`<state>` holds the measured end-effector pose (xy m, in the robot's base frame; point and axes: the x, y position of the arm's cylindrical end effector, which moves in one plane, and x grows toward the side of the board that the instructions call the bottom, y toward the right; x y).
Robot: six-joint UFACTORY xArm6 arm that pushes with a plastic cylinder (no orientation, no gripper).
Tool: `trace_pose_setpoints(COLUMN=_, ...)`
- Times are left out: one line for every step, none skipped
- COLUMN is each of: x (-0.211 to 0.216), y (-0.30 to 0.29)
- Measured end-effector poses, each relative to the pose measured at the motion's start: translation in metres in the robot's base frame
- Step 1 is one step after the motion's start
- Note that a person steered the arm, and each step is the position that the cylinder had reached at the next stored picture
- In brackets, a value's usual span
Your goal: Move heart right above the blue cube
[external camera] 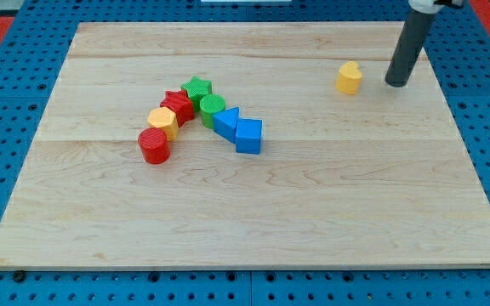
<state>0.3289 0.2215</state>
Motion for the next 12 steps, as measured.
trace_pose_setpoints(x=-0.014, y=-0.013)
trace_pose_setpoints(x=-0.012, y=-0.078)
trace_pose_setpoints(x=-0.004, y=-0.107)
trace_pose_setpoints(x=-0.004, y=-0.123)
trace_pose_setpoints(x=0.007, y=-0.148)
trace_pose_setpoints(x=0.028, y=-0.18)
trace_pose_setpoints(x=0.04, y=-0.188)
trace_pose_setpoints(x=0.039, y=-0.152)
trace_pose_setpoints(x=0.024, y=-0.113)
trace_pose_setpoints(x=0.042, y=-0.104)
trace_pose_setpoints(x=0.058, y=-0.104)
trace_pose_setpoints(x=0.061, y=-0.107)
